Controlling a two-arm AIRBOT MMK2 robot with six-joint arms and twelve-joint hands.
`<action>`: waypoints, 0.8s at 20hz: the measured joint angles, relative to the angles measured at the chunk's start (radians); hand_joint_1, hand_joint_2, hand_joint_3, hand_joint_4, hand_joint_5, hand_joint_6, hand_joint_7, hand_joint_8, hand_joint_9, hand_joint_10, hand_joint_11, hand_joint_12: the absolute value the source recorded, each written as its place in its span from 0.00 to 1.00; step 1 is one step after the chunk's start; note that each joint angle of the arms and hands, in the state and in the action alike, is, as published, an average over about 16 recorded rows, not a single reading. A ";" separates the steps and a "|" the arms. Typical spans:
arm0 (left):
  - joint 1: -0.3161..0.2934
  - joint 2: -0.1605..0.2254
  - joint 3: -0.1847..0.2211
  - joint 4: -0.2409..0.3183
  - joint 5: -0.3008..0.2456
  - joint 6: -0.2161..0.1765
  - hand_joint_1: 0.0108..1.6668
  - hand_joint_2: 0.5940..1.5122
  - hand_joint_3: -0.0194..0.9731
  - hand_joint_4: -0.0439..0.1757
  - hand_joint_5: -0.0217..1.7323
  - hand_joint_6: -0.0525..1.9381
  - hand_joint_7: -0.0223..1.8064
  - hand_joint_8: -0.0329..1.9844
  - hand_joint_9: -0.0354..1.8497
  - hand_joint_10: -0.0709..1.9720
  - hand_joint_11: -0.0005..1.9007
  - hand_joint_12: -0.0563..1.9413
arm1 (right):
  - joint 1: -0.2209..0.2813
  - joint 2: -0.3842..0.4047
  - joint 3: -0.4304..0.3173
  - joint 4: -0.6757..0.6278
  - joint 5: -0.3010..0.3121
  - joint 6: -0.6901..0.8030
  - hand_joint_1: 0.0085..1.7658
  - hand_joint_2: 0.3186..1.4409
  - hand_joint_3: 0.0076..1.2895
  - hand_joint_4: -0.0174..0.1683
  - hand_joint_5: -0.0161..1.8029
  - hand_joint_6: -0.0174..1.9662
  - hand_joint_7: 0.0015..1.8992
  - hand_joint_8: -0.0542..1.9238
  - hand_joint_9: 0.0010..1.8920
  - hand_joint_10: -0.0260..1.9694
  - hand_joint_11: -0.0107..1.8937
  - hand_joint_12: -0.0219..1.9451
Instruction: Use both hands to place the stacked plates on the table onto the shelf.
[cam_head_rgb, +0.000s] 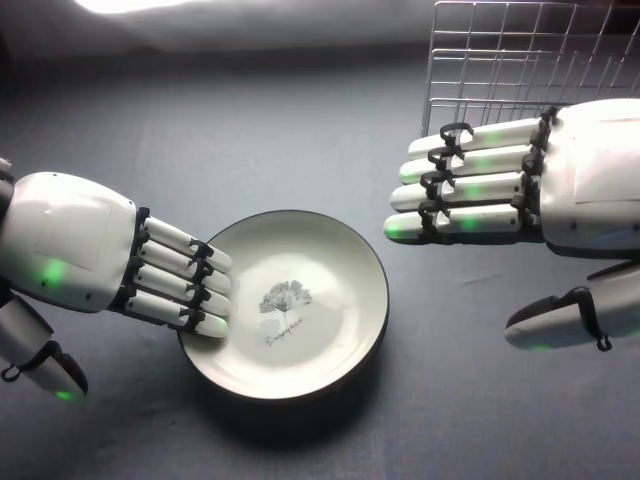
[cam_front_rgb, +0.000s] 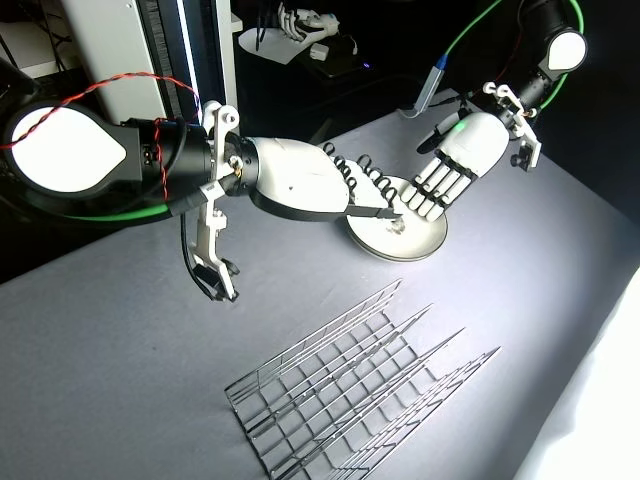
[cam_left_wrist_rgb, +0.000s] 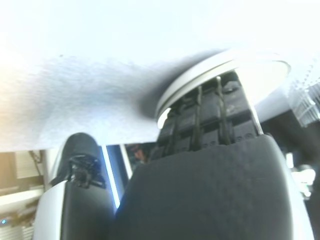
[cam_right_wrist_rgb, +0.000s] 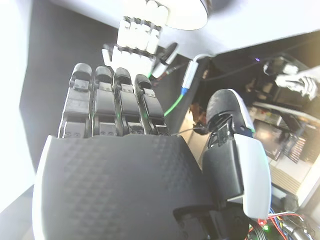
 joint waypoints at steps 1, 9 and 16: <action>0.004 -0.001 -0.001 -0.004 0.001 0.001 0.00 0.67 0.03 0.16 0.01 0.02 0.02 0.01 0.03 0.04 0.01 0.03 | -0.003 -0.003 0.007 -0.001 0.009 0.000 0.00 0.84 0.01 0.14 0.02 0.02 0.01 0.03 0.01 0.02 0.02 0.01; 0.038 -0.026 -0.031 -0.063 0.038 0.007 0.00 0.68 0.03 0.16 0.01 0.01 0.01 0.01 0.02 0.04 0.01 0.03 | -0.026 -0.021 0.049 -0.002 0.101 -0.004 0.00 0.85 0.01 0.14 0.02 0.02 0.01 0.03 0.01 0.02 0.02 0.01; 0.048 -0.068 -0.059 -0.119 0.086 0.008 0.00 0.68 0.03 0.16 0.01 0.01 0.01 0.01 0.02 0.03 0.01 0.03 | -0.050 -0.029 0.091 -0.002 0.181 -0.004 0.04 0.84 0.01 0.14 0.02 0.02 0.01 0.03 0.01 0.02 0.02 0.01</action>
